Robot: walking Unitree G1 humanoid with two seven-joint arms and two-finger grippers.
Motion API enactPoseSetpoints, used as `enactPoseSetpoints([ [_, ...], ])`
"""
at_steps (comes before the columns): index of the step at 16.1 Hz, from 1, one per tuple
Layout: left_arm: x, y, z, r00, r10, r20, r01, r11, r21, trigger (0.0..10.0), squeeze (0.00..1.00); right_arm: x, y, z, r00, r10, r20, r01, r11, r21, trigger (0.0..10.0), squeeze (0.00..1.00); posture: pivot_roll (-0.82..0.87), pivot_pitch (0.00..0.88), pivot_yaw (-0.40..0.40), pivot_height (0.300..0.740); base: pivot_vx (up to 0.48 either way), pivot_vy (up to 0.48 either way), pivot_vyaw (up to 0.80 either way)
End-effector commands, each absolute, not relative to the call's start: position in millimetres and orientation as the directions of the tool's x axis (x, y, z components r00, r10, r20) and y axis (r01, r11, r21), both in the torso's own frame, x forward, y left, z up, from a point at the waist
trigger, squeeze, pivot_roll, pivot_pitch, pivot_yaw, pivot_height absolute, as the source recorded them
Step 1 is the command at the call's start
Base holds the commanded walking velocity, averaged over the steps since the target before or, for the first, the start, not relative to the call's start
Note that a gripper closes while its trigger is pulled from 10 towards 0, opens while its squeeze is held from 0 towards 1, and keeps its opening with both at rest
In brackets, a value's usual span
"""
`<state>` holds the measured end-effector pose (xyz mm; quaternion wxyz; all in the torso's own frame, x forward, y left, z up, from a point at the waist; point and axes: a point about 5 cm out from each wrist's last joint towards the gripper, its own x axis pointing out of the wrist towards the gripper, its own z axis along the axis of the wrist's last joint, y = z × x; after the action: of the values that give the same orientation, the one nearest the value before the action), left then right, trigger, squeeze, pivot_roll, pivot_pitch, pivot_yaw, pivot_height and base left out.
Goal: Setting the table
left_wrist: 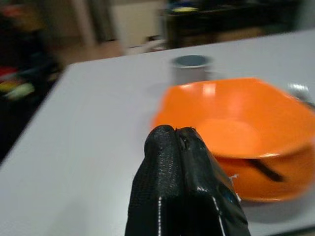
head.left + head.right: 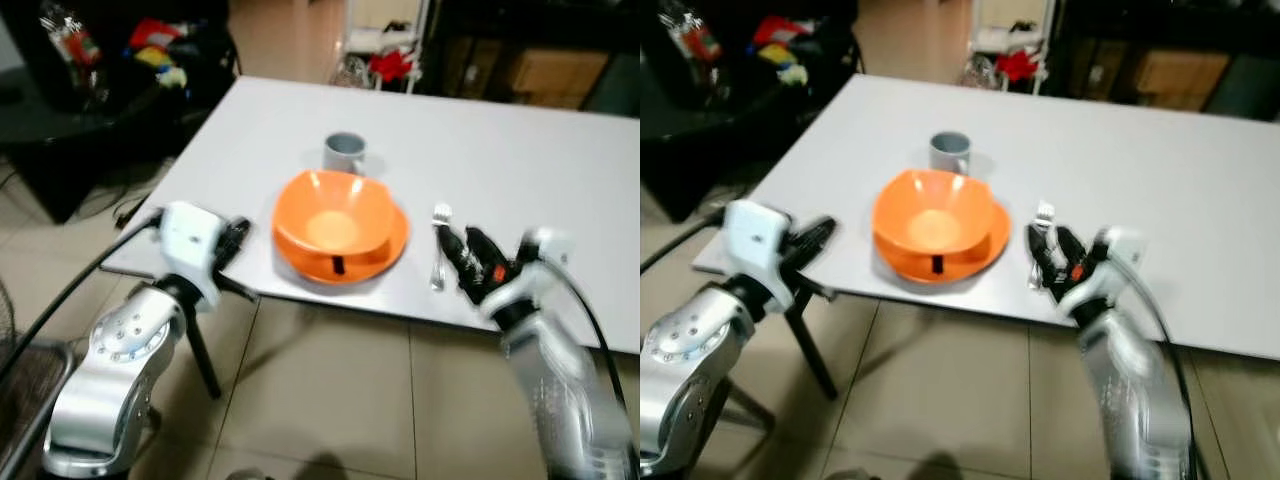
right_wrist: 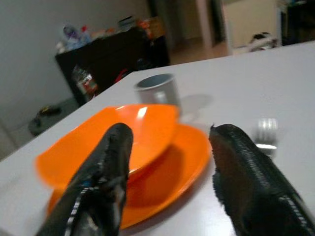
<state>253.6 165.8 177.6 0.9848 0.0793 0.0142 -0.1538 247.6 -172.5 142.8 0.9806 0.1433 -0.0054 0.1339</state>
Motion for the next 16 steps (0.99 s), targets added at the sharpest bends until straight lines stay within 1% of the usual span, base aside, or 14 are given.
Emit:
enactPoseSetpoints([
  [1, 248.4, 171.7, 179.2, 0.971, -0.237, -0.038, 0.240, 0.955, 0.175, 10.0, 0.00, 239.4, -163.7, 155.9, 0.960, 0.267, 0.085, -0.279, 0.937, 0.210, 10.0, 1.00, 0.09, 0.000, -0.019, 0.740, 0.000, 0.000, 0.80],
  [3, 246.5, 165.9, 175.5, 0.971, -0.235, -0.039, 0.238, 0.957, 0.167, 10.0, 0.00, 226.3, -157.4, 153.4, 0.967, 0.244, 0.073, -0.251, 0.960, 0.126, 10.0, 1.00, 0.08, 0.000, -0.021, 0.740, 0.000, 0.000, 0.80],
  [6, 251.3, 163.6, 177.1, 0.975, -0.220, -0.024, 0.221, 0.955, 0.200, 10.0, 0.00, 223.9, -151.9, 155.2, 0.966, 0.247, 0.070, -0.246, 0.969, -0.024, 10.0, 1.00, 0.08, 0.000, -0.015, 0.740, 0.000, 0.000, 0.80],
  [8, 252.0, 166.8, 178.1, 0.982, -0.187, -0.013, 0.186, 0.961, 0.203, 10.0, 0.00, 224.1, -153.8, 153.3, 0.974, 0.226, 0.027, -0.225, 0.974, -0.030, 10.0, 1.00, 0.08, 0.000, -0.021, 0.740, 0.000, 0.000, 0.80],
  [10, 251.7, 165.0, 178.2, 0.985, -0.171, -0.007, 0.169, 0.964, 0.204, 10.0, 0.00, 226.8, -152.5, 149.5, 0.976, 0.220, -0.012, -0.220, 0.976, 0.000, 10.0, 1.00, 0.08, 0.000, -0.032, 0.740, 0.000, 0.000, 0.80],
  [13, 248.6, 163.5, 174.6, 0.985, -0.172, -0.013, 0.171, 0.966, 0.192, 10.0, 0.00, 229.5, -139.5, 150.3, 0.952, 0.307, -0.006, -0.306, 0.951, 0.054, 10.0, 1.00, 0.07, 0.000, -0.046, 0.740, 0.000, 0.000, 0.80],
  [16, 249.4, 161.5, 174.3, 0.984, -0.177, -0.014, 0.176, 0.965, 0.195, 10.0, 0.00, 230.2, -137.5, 151.5, 0.947, 0.321, 0.001, -0.320, 0.944, 0.081, 10.0, 1.00, 0.07, 0.000, -0.041, 0.740, 0.000, 0.000, 0.80],
])
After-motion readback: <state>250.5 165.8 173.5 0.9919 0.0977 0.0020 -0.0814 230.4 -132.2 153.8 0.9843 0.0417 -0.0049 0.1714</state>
